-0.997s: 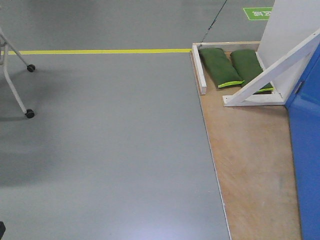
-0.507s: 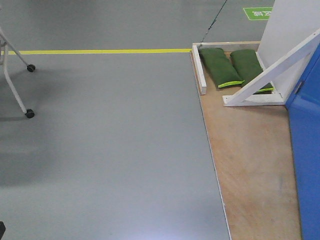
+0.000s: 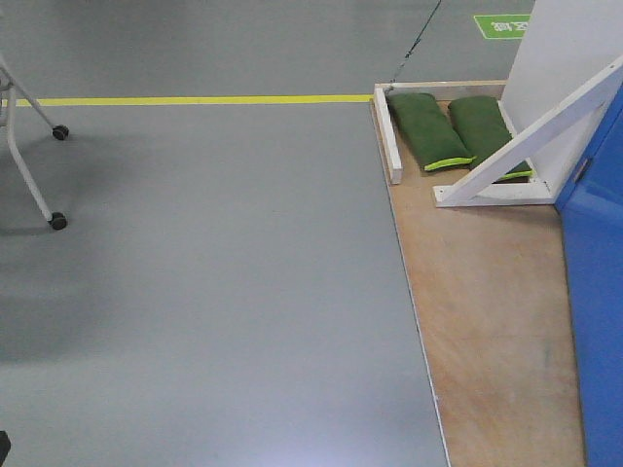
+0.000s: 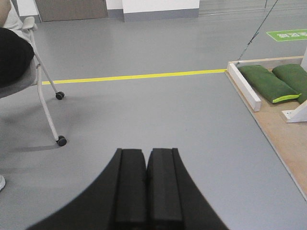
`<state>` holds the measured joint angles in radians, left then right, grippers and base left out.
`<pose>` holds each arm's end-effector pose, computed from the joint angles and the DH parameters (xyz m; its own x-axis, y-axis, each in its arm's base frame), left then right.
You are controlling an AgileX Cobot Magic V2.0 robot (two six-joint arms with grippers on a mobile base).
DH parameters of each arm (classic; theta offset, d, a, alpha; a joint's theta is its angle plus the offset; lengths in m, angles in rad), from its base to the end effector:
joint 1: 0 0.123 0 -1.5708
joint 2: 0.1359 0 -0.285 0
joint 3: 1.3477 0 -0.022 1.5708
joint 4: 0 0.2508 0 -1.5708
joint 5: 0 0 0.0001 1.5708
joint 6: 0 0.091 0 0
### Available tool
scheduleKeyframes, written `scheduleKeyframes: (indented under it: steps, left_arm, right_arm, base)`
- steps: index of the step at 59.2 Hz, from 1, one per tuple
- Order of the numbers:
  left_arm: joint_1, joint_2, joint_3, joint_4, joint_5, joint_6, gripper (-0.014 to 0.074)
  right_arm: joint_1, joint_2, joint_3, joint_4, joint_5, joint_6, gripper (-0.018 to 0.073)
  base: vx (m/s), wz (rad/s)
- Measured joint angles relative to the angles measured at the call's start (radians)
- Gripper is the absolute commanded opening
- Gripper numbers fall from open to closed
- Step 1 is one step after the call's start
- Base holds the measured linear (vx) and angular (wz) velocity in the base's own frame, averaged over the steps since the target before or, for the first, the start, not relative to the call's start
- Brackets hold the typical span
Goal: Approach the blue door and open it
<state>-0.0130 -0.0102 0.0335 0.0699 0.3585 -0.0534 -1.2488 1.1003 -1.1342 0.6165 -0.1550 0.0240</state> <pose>0.0532 0.0015 0.1703 -0.2897 0.0158 -0.9570 -0.0070 0.9998 0.0186 0.0685 -0.2308 0.4665 0.6391 -0.0492 -0.7676 0.7367 0.3257 0.5925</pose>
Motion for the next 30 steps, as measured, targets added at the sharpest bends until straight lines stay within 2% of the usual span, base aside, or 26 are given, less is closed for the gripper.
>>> scheduleKeyframes:
  steps: [14, 30]
  left_arm:
    - [0.0, 0.0, 0.0, 0.0, 0.0, 0.0, 0.0071]
    - [0.0, 0.0, 0.0, 0.0, 0.0, 0.0, 0.0071]
  right_arm:
    - [0.0, 0.158, -0.167, -0.081, 0.001, 0.0, -0.0004]
    - [0.0, 0.333, -0.372, -0.096, 0.002, 0.0, -0.0004]
  base:
    - [0.0, 0.0]
    - [0.0, 0.0]
